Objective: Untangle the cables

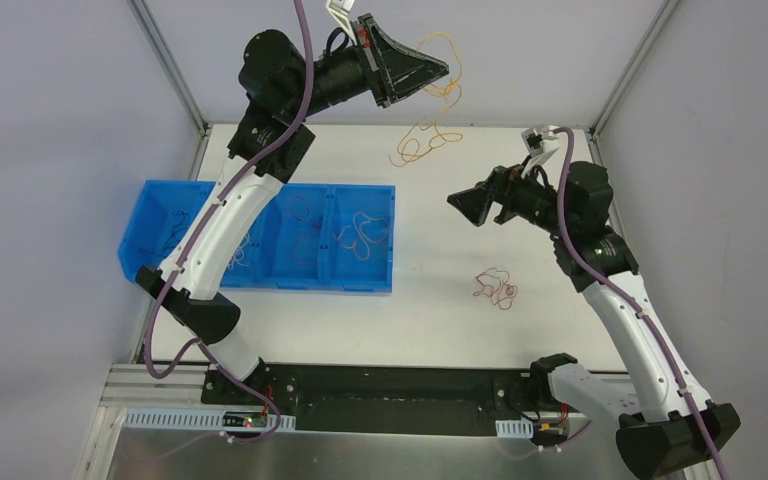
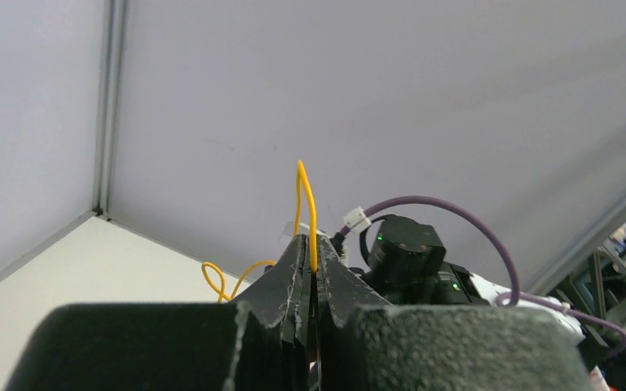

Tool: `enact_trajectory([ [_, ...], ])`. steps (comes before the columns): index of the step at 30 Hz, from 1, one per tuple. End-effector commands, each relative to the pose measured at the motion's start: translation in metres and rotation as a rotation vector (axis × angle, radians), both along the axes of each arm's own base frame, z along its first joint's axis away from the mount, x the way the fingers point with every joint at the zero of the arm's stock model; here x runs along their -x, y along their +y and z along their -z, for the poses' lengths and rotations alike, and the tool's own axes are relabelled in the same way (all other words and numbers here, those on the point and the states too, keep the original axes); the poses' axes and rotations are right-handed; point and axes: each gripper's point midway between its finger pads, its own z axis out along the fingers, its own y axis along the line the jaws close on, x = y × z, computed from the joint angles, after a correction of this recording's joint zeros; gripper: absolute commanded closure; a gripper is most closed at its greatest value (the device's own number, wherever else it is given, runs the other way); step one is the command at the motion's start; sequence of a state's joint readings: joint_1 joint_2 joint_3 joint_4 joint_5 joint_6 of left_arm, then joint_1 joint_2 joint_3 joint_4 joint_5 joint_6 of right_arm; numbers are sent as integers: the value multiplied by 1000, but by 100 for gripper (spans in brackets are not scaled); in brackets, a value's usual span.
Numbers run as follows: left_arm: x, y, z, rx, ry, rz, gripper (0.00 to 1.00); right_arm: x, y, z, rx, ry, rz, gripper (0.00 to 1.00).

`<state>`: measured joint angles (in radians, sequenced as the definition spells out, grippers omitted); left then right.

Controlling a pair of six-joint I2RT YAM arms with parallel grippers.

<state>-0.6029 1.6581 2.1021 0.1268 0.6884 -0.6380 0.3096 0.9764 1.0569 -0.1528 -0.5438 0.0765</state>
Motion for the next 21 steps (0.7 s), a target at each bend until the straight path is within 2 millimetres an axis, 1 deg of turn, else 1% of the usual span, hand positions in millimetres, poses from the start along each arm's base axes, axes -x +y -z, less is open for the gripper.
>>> enact_trajectory([
  [1,1,17,-22,46,-5,-118,100,-3,7,-53,-81,-110,29,9],
  [5,-1,12,-13,37,34,-129,100,-1,19,-55,-95,-101,9,9],
  [7,-2,10,-12,41,48,-143,100,-2,24,-58,-109,-102,5,9],
  [10,-7,10,-11,39,55,-186,100,-4,38,-60,-125,-94,12,11],
  [13,-14,9,-7,36,79,-221,100,-9,54,-54,-123,-80,19,11],
  [15,-16,8,-7,41,95,-230,100,-16,63,-56,-137,-88,33,11],
  [17,-16,7,-8,44,96,-228,100,-27,69,-61,-151,-100,71,10],
  [19,-15,7,-8,42,94,-229,100,-41,71,-64,-168,-90,128,8],
  [20,-15,7,-8,42,92,-229,100,-48,71,-68,-179,-88,159,6],
  [21,-15,8,-9,43,90,-230,100,-55,71,-67,-188,-78,187,4],
])
